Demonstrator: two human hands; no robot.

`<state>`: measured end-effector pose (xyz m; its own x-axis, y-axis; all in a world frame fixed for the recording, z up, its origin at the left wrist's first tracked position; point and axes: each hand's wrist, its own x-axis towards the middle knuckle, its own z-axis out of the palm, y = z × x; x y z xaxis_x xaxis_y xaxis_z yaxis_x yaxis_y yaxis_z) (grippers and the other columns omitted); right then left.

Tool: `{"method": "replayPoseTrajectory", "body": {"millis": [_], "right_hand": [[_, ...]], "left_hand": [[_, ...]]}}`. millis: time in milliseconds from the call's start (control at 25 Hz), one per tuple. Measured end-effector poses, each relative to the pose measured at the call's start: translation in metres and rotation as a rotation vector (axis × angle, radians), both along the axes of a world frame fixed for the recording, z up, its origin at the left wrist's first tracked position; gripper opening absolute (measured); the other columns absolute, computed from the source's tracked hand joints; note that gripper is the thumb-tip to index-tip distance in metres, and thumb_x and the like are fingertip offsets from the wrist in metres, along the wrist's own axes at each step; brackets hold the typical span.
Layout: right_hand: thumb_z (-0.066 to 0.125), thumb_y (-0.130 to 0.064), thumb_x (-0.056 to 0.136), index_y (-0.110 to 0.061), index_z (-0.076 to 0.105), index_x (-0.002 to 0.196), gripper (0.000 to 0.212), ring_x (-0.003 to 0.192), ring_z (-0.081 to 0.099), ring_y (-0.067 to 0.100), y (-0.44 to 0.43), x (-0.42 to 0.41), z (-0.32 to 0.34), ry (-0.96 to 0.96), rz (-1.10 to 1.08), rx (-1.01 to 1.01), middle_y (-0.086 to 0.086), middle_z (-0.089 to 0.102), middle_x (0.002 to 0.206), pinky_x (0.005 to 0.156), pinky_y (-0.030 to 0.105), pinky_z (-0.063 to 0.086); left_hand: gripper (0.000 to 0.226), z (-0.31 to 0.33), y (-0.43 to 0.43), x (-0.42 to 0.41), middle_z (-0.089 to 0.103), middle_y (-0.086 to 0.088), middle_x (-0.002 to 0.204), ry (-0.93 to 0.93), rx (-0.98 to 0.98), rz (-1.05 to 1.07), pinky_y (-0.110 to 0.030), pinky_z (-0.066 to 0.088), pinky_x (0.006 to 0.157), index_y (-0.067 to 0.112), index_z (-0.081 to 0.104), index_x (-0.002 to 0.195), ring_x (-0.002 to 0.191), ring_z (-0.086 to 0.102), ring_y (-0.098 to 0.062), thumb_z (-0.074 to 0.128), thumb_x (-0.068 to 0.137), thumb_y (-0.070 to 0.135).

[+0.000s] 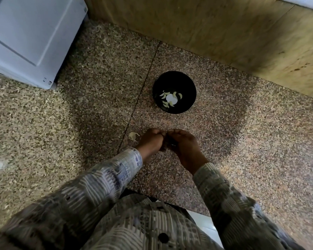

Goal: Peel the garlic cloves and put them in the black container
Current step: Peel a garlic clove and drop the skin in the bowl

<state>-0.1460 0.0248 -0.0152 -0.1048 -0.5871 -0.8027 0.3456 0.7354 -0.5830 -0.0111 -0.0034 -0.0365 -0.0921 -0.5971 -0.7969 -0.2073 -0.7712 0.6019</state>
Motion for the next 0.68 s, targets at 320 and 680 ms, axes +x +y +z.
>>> {"method": "replayPoseTrajectory", "body": {"millis": [320, 680], "right_hand": [[0.064, 0.003, 0.096, 0.004, 0.072, 0.101, 0.01, 0.08, 0.073, 0.031, -0.024, 0.012, -0.003, 0.203, 0.011, 0.048, 0.027, 0.075, 0.097, 0.081, 0.045, 0.063], [0.058, 0.002, 0.099, 0.001, 0.067, 0.104, 0.01, 0.084, 0.074, 0.03, 0.007, 0.005, 0.008, 0.177, 0.005, 0.018, 0.019, 0.077, 0.099, 0.079, 0.042, 0.063]], "left_hand": [[0.026, 0.002, 0.0, 0.006, 0.071, -0.012, 0.082, 0.124, 0.062, 0.064, -0.038, 0.056, 0.064, 0.003, 0.073, 0.103, 0.065, 0.062, -0.02, 0.049, 0.104, 0.013], [0.02, 0.005, 0.013, 0.013, 0.064, -0.009, 0.067, 0.185, 0.11, 0.206, -0.042, 0.061, 0.069, 0.004, 0.064, 0.094, 0.066, 0.061, -0.024, 0.046, 0.103, 0.002]]}}
